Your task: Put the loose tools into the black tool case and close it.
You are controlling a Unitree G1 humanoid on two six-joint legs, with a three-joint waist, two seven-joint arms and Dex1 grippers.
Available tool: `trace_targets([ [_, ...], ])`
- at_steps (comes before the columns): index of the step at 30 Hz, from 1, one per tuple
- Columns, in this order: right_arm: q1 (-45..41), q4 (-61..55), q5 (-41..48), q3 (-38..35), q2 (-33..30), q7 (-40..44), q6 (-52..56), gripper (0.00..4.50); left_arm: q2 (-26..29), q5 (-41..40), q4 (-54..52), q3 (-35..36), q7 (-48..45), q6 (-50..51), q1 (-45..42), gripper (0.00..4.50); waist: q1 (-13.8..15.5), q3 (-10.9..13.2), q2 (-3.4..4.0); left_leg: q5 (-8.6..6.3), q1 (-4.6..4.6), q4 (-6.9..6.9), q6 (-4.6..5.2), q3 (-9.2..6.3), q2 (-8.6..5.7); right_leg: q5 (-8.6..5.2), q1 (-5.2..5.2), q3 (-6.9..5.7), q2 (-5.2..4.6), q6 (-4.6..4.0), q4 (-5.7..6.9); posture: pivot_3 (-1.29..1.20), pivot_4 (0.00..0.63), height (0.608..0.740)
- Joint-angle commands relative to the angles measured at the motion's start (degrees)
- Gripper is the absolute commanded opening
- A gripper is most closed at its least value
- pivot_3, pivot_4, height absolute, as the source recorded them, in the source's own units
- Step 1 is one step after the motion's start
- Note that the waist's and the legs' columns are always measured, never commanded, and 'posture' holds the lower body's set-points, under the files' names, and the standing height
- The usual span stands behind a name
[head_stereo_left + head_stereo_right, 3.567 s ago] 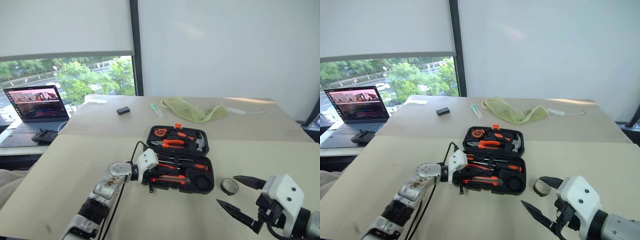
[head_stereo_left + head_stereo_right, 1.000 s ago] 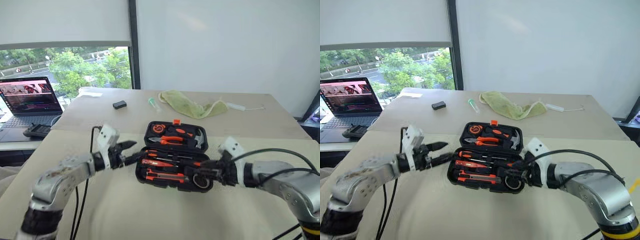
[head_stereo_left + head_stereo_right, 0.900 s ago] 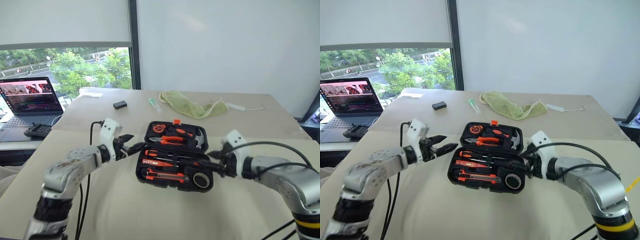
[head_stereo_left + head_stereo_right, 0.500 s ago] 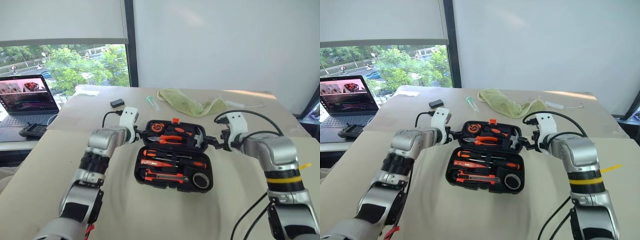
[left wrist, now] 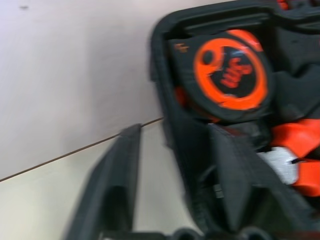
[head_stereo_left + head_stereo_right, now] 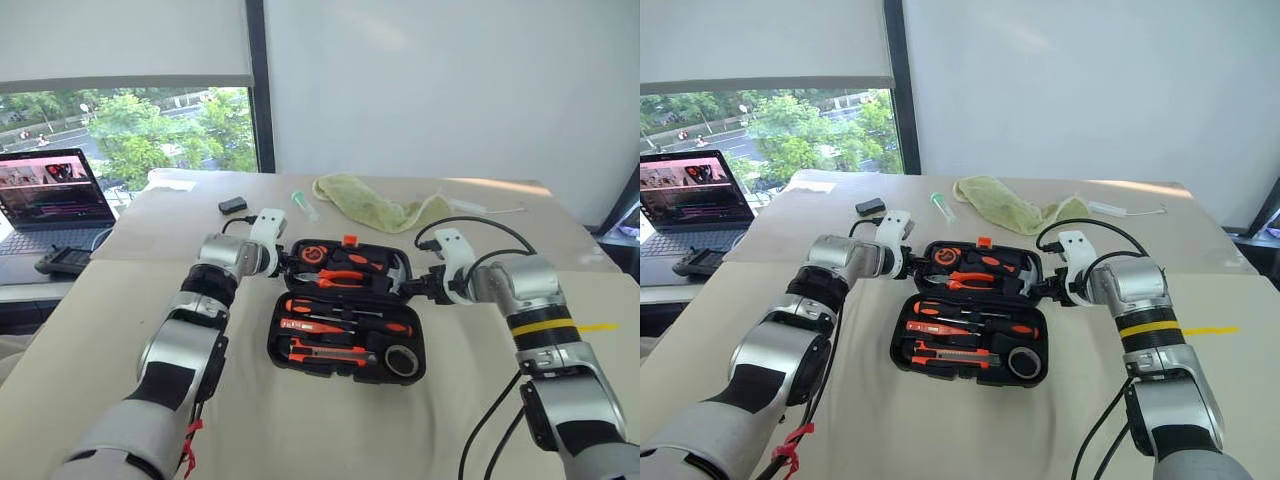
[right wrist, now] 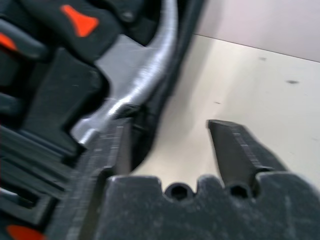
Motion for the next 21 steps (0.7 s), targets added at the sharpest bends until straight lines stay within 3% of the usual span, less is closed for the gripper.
trace_targets([
  [1,-0.58,1.22,-2.02,0.63,-0.08,1.56,-2.76,1.04,-0.88,0.58,2.91,1.14,-1.37,0.33,-0.40,0.64,0.04,0.00,0.01,0.00,0.01,0.00,0.00,0.00,0.00,0.00,0.02,0.00,-0.02,0.01,0.02,0.00,0.150,0.740],
  [3,-0.30,1.10,-2.20,0.31,0.06,2.41,-3.72,0.45,-1.05,0.98,3.00,1.46,-2.17,-0.41,-0.31,0.06,0.05,-0.01,0.00,0.00,0.02,0.03,0.02,-0.02,0.01,0.03,0.04,0.00,-0.04,0.04,0.05,0.00,0.150,0.740],
  [4,0.36,-0.02,-2.23,-0.22,0.15,2.66,-5.34,0.08,-1.05,1.00,2.32,1.64,-2.88,-1.18,-0.02,0.00,0.04,-0.02,0.00,-0.02,0.03,0.05,0.04,-0.02,0.01,0.05,0.06,0.00,-0.05,0.07,0.06,0.00,0.150,0.740],
  [5,1.14,-1.46,-1.77,-1.30,0.44,2.97,-7.01,0.03,-1.06,0.87,1.33,2.00,-3.36,-2.26,0.40,0.00,0.02,-0.02,0.00,-0.02,0.04,0.07,0.05,-0.01,0.01,0.07,0.07,0.02,-0.06,0.08,0.06,0.00,0.150,0.740],
  [9,5.87,-9.52,-0.06,-4.23,1.30,4.95,-13.21,0.03,-0.79,0.13,-6.29,2.88,-6.60,-8.08,4.26,0.00,0.04,-0.02,0.01,-0.03,0.03,0.06,0.06,-0.02,0.01,0.11,0.04,0.07,-0.08,0.10,0.12,0.00,0.150,0.740],
  [21,25.36,-33.61,-9.88,-2.64,0.24,1.92,-35.21,0.03,1.00,-4.16,-44.72,2.54,-19.79,-29.62,29.11,0.00,0.39,-0.02,0.02,0.01,-0.24,0.04,-0.03,0.00,0.01,0.12,-0.37,0.13,-0.17,0.08,0.24,0.00,0.150,0.740],
])
